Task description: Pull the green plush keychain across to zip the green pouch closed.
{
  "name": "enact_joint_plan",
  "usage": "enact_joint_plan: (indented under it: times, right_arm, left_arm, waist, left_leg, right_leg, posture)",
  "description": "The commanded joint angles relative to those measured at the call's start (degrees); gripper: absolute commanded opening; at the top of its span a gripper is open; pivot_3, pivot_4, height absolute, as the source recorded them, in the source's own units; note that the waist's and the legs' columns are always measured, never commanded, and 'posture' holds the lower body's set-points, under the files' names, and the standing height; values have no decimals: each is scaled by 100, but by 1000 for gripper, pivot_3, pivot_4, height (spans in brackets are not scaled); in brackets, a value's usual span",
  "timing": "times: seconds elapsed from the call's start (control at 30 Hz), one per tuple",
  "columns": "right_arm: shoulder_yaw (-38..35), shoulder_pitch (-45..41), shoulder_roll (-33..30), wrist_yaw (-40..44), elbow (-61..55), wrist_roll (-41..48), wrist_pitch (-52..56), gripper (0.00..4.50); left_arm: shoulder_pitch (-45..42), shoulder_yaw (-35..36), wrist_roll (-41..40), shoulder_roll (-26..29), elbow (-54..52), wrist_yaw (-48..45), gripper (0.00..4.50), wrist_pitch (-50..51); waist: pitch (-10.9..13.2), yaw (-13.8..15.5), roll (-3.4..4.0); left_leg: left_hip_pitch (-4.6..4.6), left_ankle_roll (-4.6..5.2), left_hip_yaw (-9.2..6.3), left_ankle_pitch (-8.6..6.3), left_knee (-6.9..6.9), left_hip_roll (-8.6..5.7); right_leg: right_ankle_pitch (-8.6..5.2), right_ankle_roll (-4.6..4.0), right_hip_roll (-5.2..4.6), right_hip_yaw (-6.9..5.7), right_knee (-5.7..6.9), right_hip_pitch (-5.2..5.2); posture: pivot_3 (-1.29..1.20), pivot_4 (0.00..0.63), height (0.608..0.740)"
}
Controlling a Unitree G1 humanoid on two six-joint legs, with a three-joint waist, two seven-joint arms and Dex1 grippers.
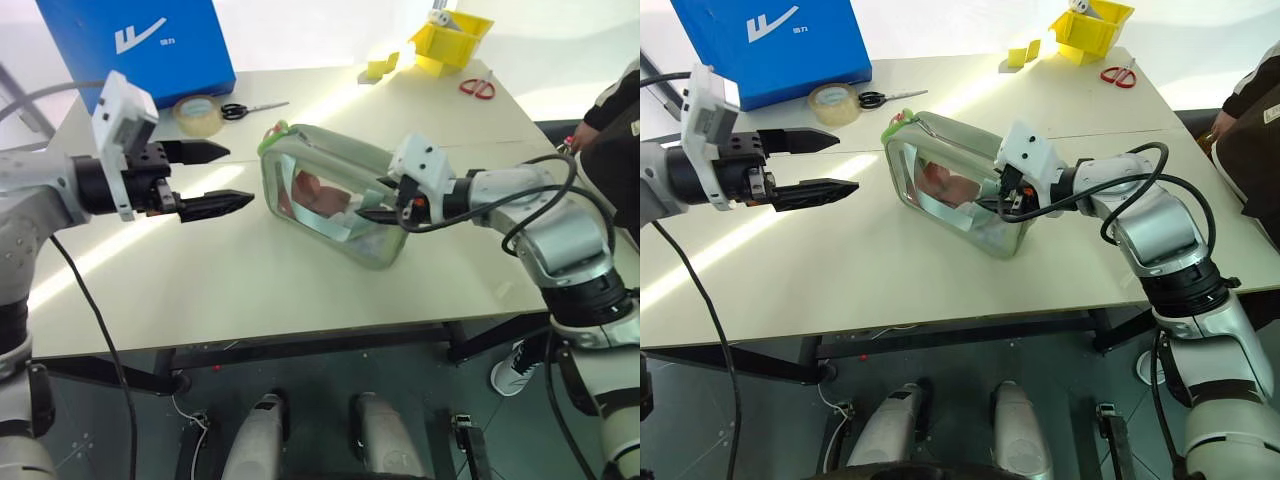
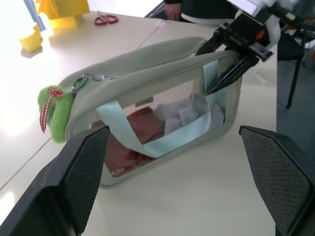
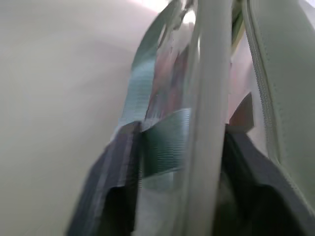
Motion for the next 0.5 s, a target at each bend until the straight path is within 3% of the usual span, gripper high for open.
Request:
enact_joint_plan:
  times: [0.03, 0.37, 0.5]
  right_arm:
    - [20, -353, 301, 79, 373, -443, -1162, 707]
    - [259, -958, 1289, 1255, 2825, -1047, -4336, 707]
    - [64, -1150, 1572, 1478, 3684, -993, -4995, 707]
  left_arm:
    - [156, 511, 39, 234, 42, 103, 4500, -63]
    - [1186, 1376, 24, 491, -15, 242, 4500, -15]
    - [1508, 1528, -12, 461, -213, 315, 4500, -1]
  waist:
    - [0, -8, 0]
    - [-1, -105, -2]
    - [-1, -113, -3]
  left_leg:
    - [1, -3, -1, 2, 0, 0]
    - [13, -29, -5, 19, 0, 1]
    - [25, -34, -6, 23, -1, 2]
  right_leg:
    - [0, 0, 0, 0, 4, -1]
    - [1, 0, 3, 0, 51, -11]
    - [2, -4, 3, 1, 53, 1]
  posture:
    - [0, 150, 740]
    - [0, 150, 740]
    - [0, 150, 740]
